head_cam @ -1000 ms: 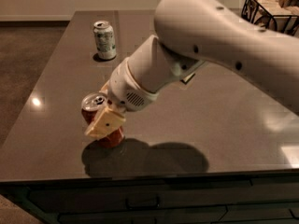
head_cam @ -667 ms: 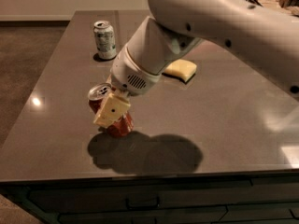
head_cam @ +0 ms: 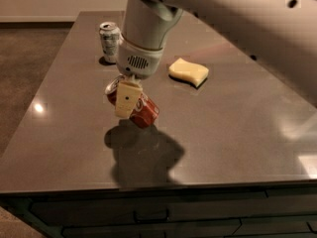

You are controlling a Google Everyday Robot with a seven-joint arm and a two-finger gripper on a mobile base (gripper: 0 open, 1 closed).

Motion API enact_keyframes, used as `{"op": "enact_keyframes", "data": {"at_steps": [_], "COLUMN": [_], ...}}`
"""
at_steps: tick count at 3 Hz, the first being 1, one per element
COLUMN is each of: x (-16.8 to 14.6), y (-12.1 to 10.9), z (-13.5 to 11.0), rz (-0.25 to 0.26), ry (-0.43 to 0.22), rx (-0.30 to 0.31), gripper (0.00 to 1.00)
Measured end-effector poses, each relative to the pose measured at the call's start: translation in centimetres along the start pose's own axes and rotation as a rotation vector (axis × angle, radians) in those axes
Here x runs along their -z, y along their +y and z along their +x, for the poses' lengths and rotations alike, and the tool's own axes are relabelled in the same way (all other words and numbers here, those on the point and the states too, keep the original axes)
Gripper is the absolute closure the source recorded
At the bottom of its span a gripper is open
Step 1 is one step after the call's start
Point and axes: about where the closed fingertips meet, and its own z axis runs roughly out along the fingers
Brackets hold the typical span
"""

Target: Knock coke can over

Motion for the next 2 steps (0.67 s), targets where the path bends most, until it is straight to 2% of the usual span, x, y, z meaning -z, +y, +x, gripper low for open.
{"op": "enact_keyframes", "data": {"at_steps": [1,2], "x": [-0.7,-1.4], "y": [-1.6,-3.3], "z": [0.7,1.2], "rz": [0.015,0.023], "ry": [0.152,0.254], "rx": [0.016,0.025], "gripper": [1.00,1.00]}}
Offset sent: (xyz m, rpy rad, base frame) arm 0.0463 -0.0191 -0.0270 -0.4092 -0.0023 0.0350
